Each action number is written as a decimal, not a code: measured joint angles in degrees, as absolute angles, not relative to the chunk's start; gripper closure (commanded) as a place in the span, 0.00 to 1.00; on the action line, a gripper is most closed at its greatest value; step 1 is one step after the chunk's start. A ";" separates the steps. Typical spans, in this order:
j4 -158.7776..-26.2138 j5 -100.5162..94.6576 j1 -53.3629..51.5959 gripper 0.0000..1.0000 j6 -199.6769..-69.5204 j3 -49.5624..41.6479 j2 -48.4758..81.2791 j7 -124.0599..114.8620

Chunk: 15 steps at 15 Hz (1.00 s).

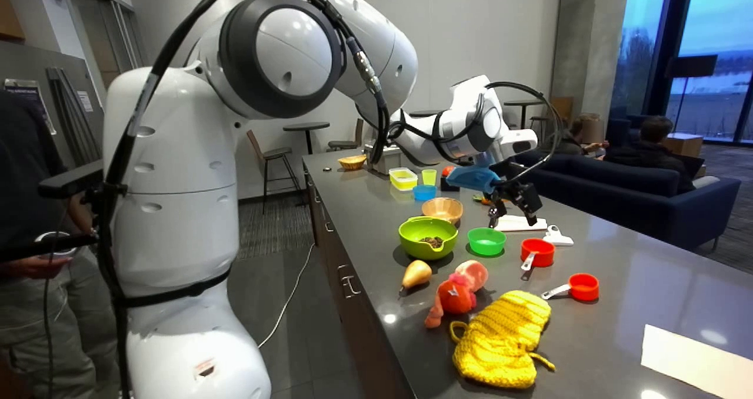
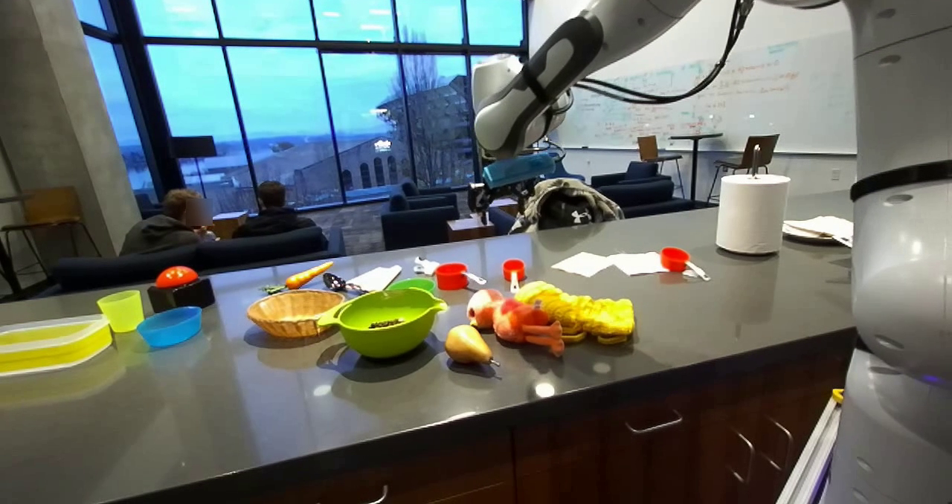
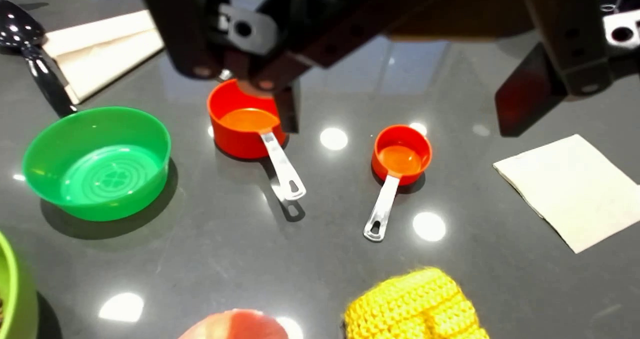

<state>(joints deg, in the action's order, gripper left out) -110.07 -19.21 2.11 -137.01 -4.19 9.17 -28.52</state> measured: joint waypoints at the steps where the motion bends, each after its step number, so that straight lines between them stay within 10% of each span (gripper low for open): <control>1: -109.73 -19.26 2.13 0.00 -137.50 -4.86 10.21 -28.73; 15: -107.91 -18.99 1.46 0.00 -140.82 -8.14 16.00 -29.97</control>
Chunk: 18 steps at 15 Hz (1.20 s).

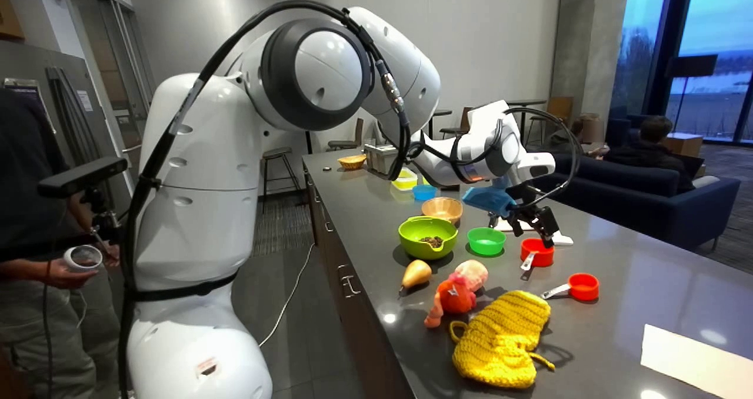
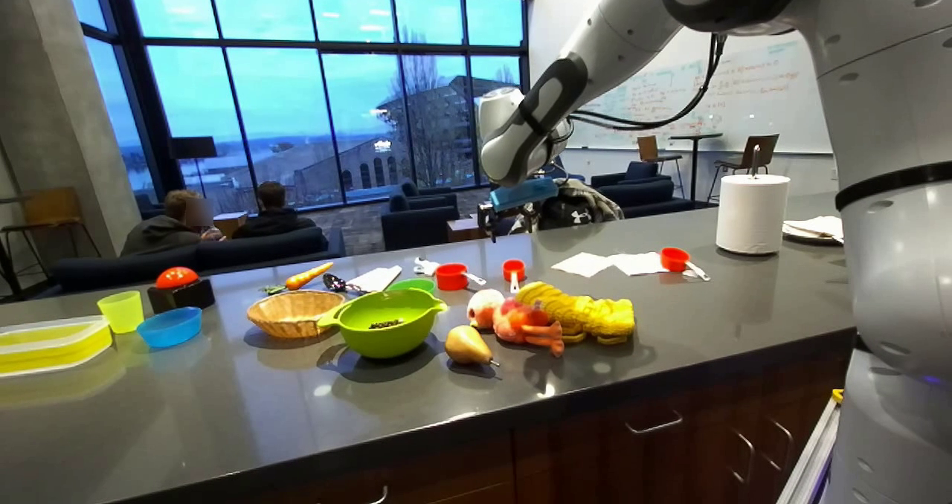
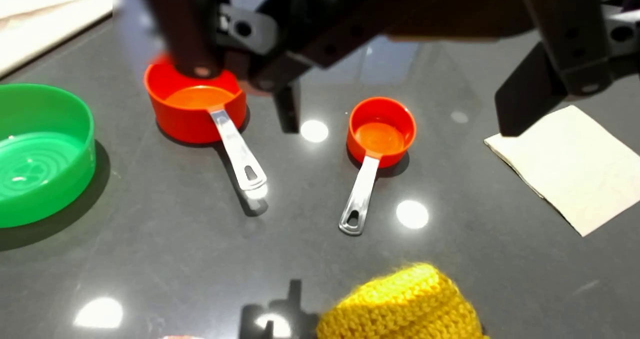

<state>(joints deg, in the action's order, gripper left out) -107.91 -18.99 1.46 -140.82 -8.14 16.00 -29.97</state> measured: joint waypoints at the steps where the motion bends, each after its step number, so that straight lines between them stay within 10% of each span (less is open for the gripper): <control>1: -107.91 -18.99 1.33 0.00 -140.80 -8.24 16.08 -29.97; 18: -107.57 -20.16 -3.33 0.00 -134.24 -6.89 11.13 -33.17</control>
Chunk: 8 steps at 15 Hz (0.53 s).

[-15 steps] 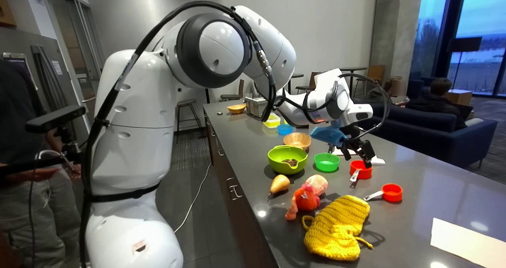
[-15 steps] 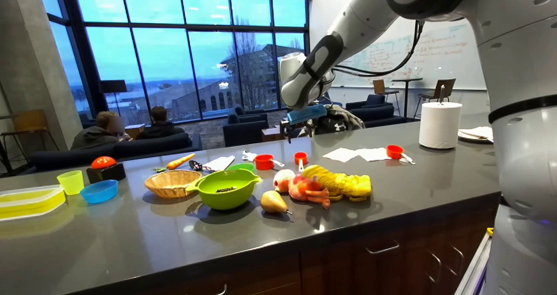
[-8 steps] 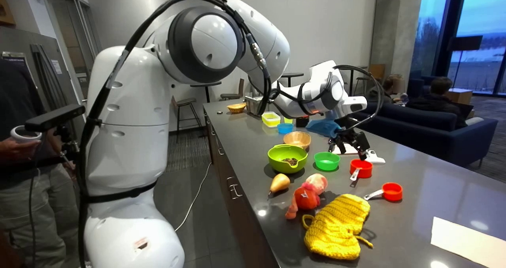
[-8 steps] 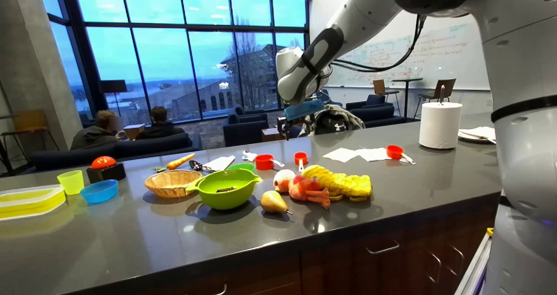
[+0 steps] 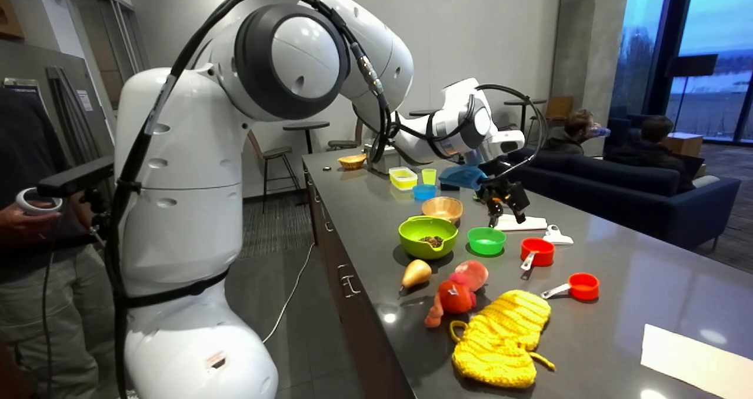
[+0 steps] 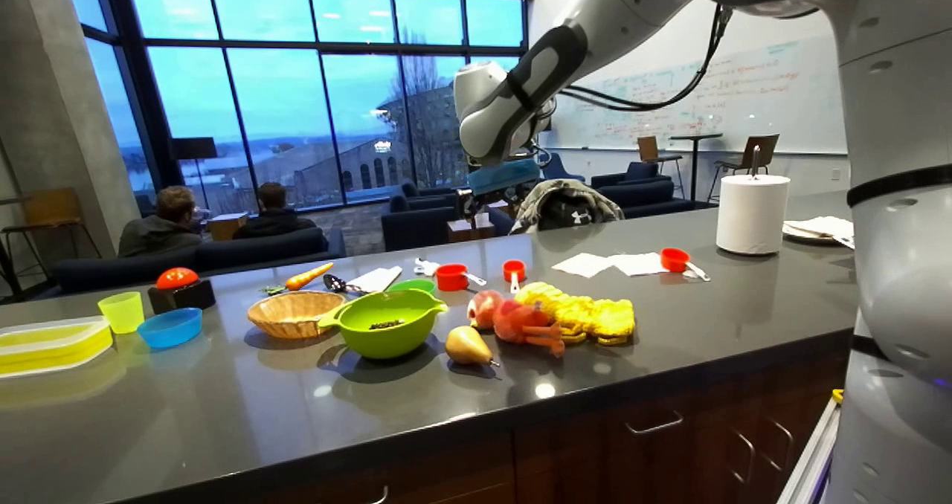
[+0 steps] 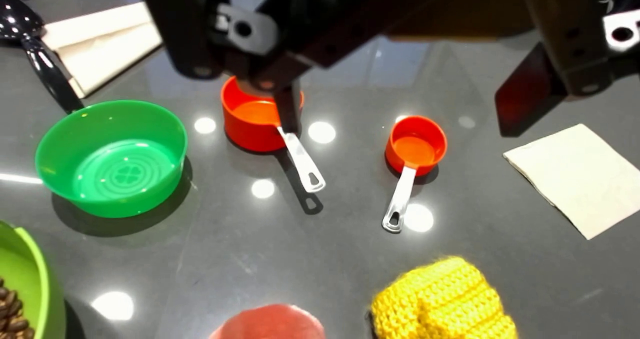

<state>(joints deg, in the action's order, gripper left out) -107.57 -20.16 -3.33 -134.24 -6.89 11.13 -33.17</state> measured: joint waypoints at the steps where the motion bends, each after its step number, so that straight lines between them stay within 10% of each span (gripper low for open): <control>1: -107.57 -20.16 -3.36 0.00 -134.22 -6.89 11.12 -33.18; 8: -106.98 -22.40 -2.95 0.00 -135.18 -7.47 12.48 -34.53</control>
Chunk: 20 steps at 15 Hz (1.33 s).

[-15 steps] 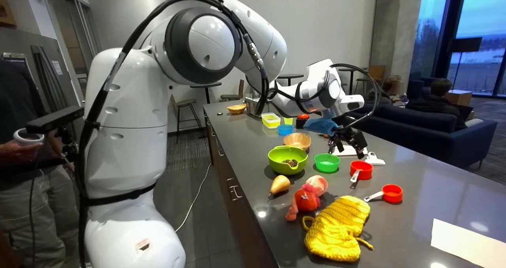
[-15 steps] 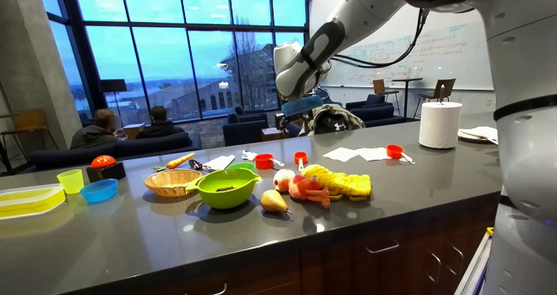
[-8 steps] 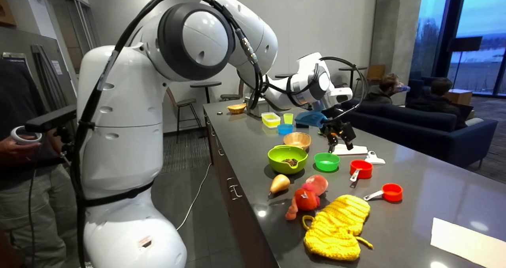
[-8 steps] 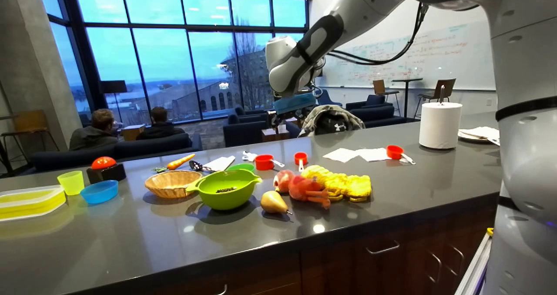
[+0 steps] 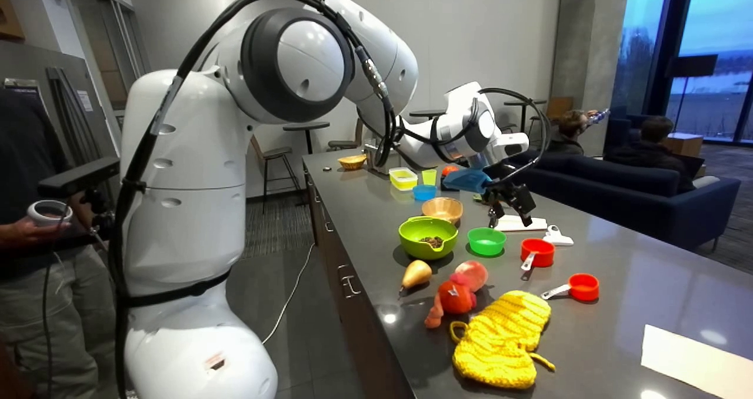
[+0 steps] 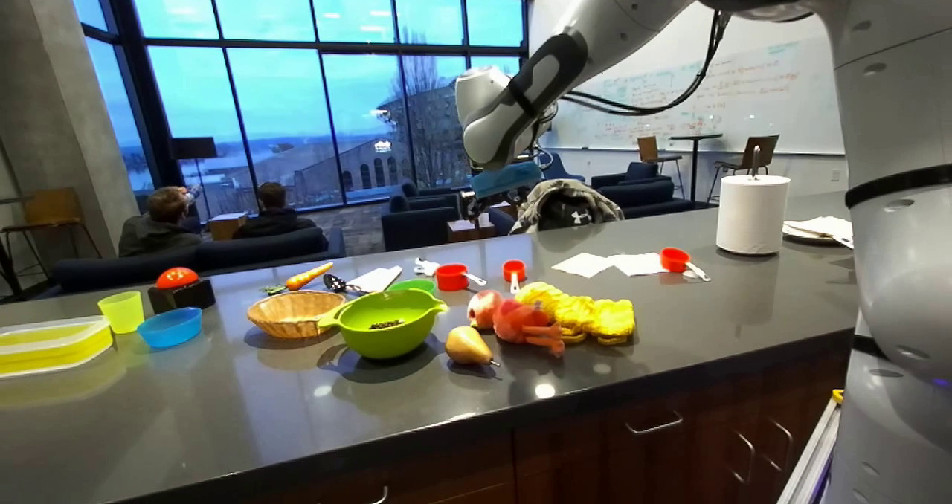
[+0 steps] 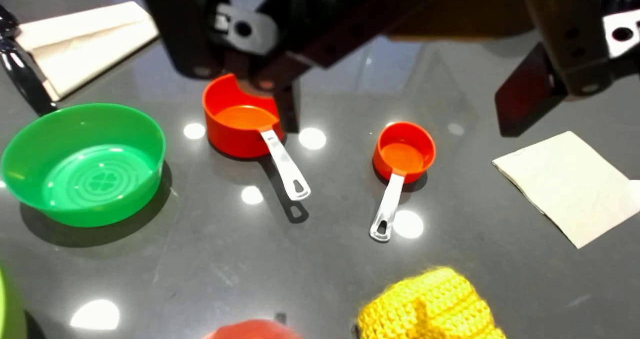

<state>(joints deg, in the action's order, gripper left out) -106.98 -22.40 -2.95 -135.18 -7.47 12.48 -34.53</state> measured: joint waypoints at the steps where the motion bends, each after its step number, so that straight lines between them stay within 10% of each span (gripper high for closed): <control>1: -106.55 -22.90 -2.87 0.00 -135.33 -7.79 13.34 -35.17; 20: -96.79 -23.20 -3.91 0.00 -135.15 -10.11 27.79 -39.95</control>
